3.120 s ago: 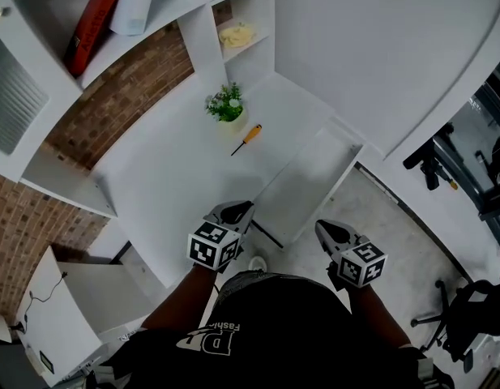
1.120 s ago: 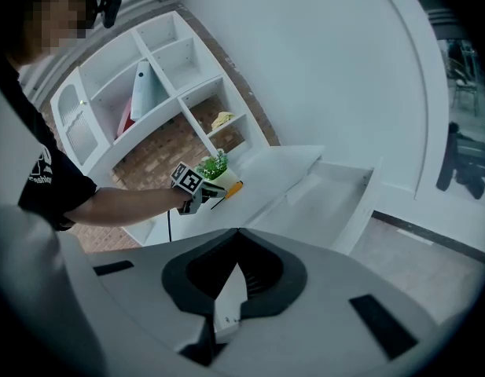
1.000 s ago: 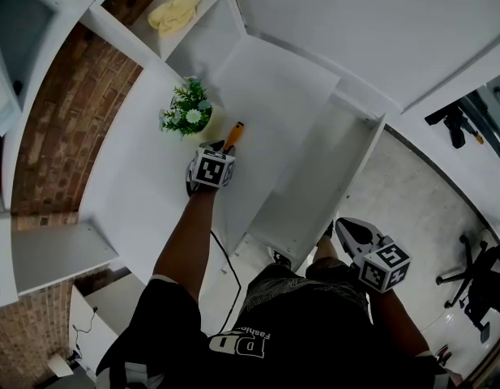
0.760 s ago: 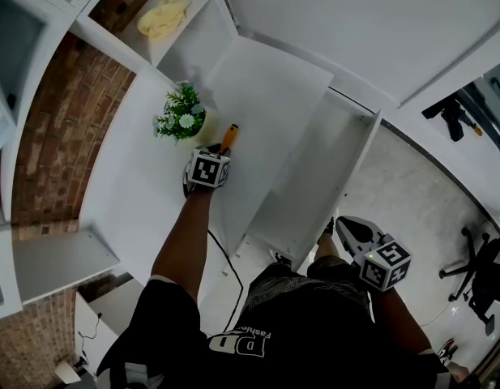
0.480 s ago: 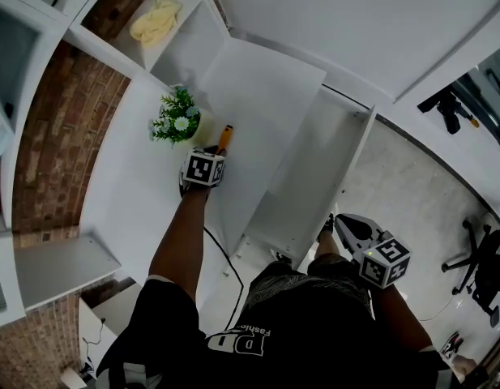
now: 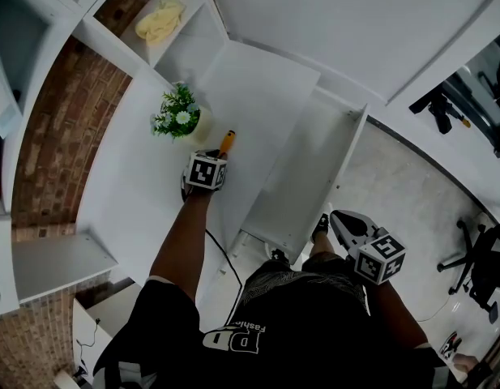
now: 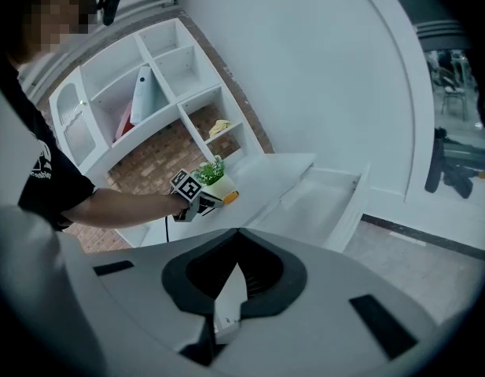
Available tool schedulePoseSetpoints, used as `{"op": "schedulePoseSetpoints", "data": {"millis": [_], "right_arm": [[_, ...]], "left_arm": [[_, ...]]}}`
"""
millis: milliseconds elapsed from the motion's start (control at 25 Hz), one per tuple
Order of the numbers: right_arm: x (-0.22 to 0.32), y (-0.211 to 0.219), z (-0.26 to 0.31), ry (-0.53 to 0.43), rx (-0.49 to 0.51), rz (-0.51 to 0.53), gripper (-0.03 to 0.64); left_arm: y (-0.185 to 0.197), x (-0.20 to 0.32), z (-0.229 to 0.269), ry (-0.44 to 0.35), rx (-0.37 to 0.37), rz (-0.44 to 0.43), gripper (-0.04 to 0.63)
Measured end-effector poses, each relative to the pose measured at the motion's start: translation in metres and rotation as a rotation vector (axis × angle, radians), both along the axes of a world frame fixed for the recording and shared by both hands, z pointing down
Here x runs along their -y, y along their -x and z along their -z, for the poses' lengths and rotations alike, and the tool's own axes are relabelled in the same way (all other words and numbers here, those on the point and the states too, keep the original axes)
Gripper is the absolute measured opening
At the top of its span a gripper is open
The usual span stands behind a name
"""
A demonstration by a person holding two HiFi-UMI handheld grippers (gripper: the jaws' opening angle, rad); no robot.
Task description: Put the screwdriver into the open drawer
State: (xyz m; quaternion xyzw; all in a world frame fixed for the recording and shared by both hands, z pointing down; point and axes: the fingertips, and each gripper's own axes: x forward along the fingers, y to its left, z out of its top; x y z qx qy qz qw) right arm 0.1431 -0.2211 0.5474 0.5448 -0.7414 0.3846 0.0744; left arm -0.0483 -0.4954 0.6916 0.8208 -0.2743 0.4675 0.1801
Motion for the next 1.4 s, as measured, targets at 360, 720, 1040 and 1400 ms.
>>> {"op": "schedulePoseSetpoints", "data": {"millis": [360, 720, 1040, 1400], "right_arm": [[-0.011, 0.032, 0.015, -0.046, -0.023, 0.028, 0.003], [-0.025, 0.061, 0.028, -0.088, -0.060, 0.054, 0.004], [-0.034, 0.083, 0.037, -0.120, -0.083, 0.072, 0.005], [-0.042, 0.104, 0.045, -0.143, -0.097, 0.082, 0.003]], "left_arm": [[0.018, -0.064, 0.013, 0.007, -0.081, 0.005, 0.084], [0.035, -0.113, 0.035, -0.031, -0.168, -0.005, 0.084], [0.045, -0.139, 0.059, -0.088, -0.203, -0.041, 0.084], [0.051, -0.153, 0.077, -0.126, -0.227, -0.086, 0.084]]}}
